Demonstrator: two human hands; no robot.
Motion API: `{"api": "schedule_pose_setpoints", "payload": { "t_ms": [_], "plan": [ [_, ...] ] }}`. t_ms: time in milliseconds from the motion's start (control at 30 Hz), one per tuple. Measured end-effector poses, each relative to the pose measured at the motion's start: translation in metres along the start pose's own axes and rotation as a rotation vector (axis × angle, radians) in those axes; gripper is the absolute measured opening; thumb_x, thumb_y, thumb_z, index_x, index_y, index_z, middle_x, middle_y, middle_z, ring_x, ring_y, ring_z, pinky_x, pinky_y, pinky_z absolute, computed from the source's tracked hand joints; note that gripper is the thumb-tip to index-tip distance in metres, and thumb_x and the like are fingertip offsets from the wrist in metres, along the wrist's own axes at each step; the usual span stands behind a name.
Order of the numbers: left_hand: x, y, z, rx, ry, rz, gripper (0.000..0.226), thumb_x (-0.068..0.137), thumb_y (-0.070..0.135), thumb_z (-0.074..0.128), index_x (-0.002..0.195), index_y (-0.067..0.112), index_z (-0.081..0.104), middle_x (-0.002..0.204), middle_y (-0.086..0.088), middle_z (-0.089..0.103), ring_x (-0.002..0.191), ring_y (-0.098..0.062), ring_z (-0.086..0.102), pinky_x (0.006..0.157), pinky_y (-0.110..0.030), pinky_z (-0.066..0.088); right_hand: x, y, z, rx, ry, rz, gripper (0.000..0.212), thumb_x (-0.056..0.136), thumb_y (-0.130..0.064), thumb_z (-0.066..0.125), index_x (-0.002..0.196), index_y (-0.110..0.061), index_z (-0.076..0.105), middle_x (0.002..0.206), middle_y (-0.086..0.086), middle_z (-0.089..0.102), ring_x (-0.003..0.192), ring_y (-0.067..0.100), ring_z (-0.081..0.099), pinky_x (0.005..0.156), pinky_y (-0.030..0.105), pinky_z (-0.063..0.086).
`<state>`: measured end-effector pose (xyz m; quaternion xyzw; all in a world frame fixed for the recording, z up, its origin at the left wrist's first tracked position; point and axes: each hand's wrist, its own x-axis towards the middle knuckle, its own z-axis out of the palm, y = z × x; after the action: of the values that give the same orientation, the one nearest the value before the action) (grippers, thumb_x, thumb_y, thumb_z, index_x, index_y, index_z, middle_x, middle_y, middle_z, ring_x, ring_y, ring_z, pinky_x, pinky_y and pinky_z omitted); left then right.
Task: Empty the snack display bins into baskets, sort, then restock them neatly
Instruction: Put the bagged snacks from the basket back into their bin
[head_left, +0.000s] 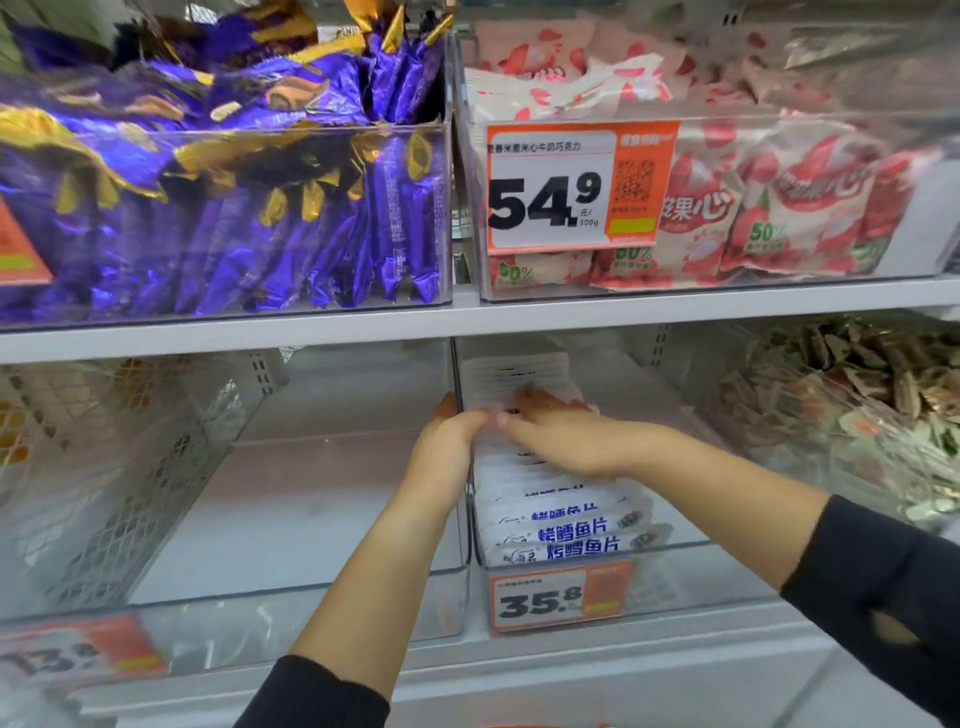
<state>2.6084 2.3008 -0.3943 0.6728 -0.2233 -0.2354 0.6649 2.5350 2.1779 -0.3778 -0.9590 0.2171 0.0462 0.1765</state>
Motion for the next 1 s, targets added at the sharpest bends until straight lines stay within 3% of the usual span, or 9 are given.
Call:
{"api": "schedule_pose_setpoints", "payload": {
  "t_ms": [167,267,367,467,600,767,833,933,1000],
  "plan": [
    [-0.001,-0.001,0.001,-0.001,0.007,-0.009,0.021,0.098,0.023,0.051,0.118,0.020,0.055,0.093,0.015,0.057,0.090,-0.010,0.055,0.074,-0.023,0.038,-0.030,0.042,0.006,0.820,0.070,0.398,0.063,0.098,-0.060,0.029,0.142,-0.019,0.044,0.139,0.006,0.055,0.123,0.024,0.055,0.107,0.037,0.040],
    [0.001,-0.002,0.002,-0.019,0.011,-0.029,0.021,0.097,0.021,0.052,0.116,0.016,0.060,0.100,0.007,0.064,0.085,-0.009,0.058,0.069,-0.024,0.041,-0.035,0.043,0.021,1.106,0.005,0.524,0.046,0.099,-0.052,0.039,0.111,-0.013,0.061,0.086,0.010,0.074,0.076,0.023,0.071,0.067,0.032,0.057],
    [0.001,-0.002,0.002,-0.038,0.004,-0.030,0.011,0.097,0.019,0.051,0.101,0.020,0.061,0.085,0.014,0.061,0.076,0.001,0.055,0.061,-0.014,0.040,-0.035,0.044,0.025,1.235,-0.010,0.533,0.048,0.099,-0.049,0.042,0.117,-0.010,0.062,0.101,0.016,0.073,0.091,0.031,0.070,0.082,0.044,0.056],
    [0.000,-0.001,0.001,-0.041,0.003,-0.027,0.013,0.096,0.018,0.051,0.099,0.020,0.063,0.084,0.014,0.062,0.074,0.002,0.057,0.057,-0.010,0.041,-0.050,0.046,0.013,1.048,0.002,0.449,0.054,0.094,-0.056,0.047,0.128,-0.015,0.056,0.127,0.007,0.064,0.109,0.023,0.064,0.098,0.040,0.049],
    [-0.002,0.000,0.001,-0.021,0.015,-0.033,0.018,0.095,0.018,0.051,0.108,0.017,0.064,0.086,0.013,0.064,0.078,-0.003,0.060,0.057,-0.012,0.041,-0.090,0.040,0.004,0.379,-0.064,0.307,0.094,0.085,-0.071,0.042,0.155,-0.018,0.008,0.159,-0.003,0.021,0.133,0.020,0.042,0.097,0.027,0.039],
    [-0.005,0.002,0.002,-0.032,0.021,-0.044,0.023,0.096,0.019,0.052,0.114,0.011,0.062,0.086,0.011,0.062,0.076,-0.001,0.056,0.058,-0.014,0.043,-0.104,0.033,0.024,0.058,-0.047,0.274,0.107,0.073,-0.084,0.018,0.152,-0.020,-0.016,0.122,0.002,0.063,0.111,0.021,0.057,0.089,0.035,0.043],
    [-0.008,0.004,0.003,-0.045,0.019,-0.044,0.018,0.096,0.018,0.051,0.111,0.013,0.060,0.083,0.012,0.060,0.073,0.000,0.054,0.051,-0.008,0.043,-0.098,0.037,0.028,-0.002,0.013,0.281,0.103,0.079,-0.083,0.020,0.152,-0.019,-0.015,0.098,0.001,0.067,0.093,0.020,0.060,0.077,0.034,0.045],
    [-0.012,0.007,0.004,-0.050,0.021,-0.036,0.016,0.097,0.017,0.051,0.109,0.015,0.059,0.083,0.012,0.060,0.073,0.001,0.054,0.048,-0.005,0.041,-0.096,0.042,0.024,0.153,-0.042,0.246,0.104,0.075,-0.086,0.031,0.155,-0.023,0.007,0.141,-0.007,0.050,0.110,0.017,0.059,0.091,0.033,0.046],
    [-0.014,0.009,0.004,-0.036,0.026,-0.038,0.011,0.096,0.018,0.051,0.104,0.018,0.059,0.082,0.013,0.059,0.072,0.001,0.053,0.053,-0.010,0.040,-0.095,0.044,0.019,0.319,-0.097,0.170,0.073,0.079,-0.078,0.043,0.139,-0.038,0.037,0.140,-0.015,0.049,0.106,0.009,0.061,0.088,0.028,0.052]
  ]
}}
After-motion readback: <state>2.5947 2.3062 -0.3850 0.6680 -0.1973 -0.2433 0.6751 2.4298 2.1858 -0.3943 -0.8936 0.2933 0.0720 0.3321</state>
